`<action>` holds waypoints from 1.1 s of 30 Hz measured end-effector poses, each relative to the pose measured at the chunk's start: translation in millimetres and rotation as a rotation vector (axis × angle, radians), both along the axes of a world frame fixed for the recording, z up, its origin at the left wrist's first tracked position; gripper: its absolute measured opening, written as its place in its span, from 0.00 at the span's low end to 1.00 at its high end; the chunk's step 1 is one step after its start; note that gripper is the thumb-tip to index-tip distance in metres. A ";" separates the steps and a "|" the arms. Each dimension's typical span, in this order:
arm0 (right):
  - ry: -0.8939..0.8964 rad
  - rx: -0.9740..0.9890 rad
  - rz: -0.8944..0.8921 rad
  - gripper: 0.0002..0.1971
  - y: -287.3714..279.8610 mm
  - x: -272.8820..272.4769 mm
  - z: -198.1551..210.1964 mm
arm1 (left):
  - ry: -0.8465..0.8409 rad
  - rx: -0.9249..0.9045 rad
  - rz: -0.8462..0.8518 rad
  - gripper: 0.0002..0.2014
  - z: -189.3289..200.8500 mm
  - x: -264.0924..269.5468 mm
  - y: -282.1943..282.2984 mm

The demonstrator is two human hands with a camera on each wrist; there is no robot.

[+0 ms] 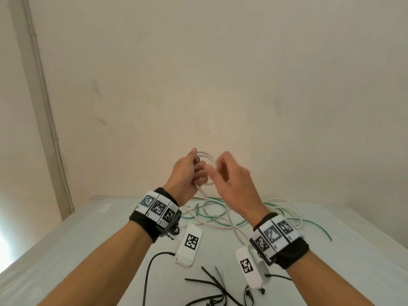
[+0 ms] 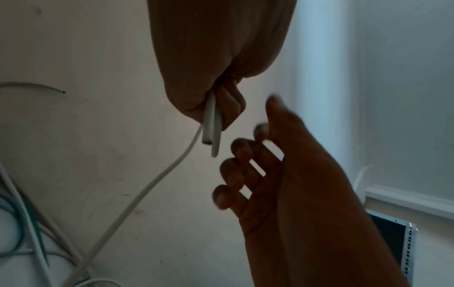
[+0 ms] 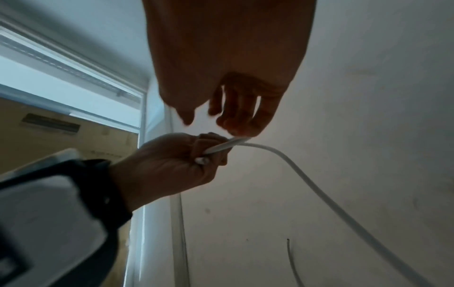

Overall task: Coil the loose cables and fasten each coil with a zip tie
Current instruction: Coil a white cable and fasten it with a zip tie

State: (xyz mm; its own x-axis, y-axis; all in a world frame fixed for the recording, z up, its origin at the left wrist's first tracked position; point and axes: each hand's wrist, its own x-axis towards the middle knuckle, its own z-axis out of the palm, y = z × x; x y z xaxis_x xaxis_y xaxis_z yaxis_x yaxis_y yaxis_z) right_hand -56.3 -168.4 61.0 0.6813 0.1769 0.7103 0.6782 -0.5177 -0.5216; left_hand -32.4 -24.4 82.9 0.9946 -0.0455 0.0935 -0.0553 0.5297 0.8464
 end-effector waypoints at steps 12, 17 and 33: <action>-0.018 -0.169 0.165 0.03 -4.9 13.6 -9.7 | 0.071 -0.074 0.012 0.14 -26.5 10.1 14.4; 0.223 -0.018 0.225 0.06 -14.9 22.0 -3.4 | 0.025 0.013 -0.053 0.16 -34.5 1.7 23.1; 0.544 0.417 0.286 0.14 -2.6 30.3 -33.4 | -0.145 0.259 -0.212 0.15 -29.5 -11.9 43.6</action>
State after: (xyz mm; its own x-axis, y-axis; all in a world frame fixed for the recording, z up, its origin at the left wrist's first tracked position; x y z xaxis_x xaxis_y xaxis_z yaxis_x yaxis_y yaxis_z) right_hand -26.0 -171.0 27.6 0.9238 0.1899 0.3324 0.3465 -0.0454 -0.9370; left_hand -44.3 19.2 53.3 0.9378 -0.2898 0.1912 -0.0966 0.3110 0.9455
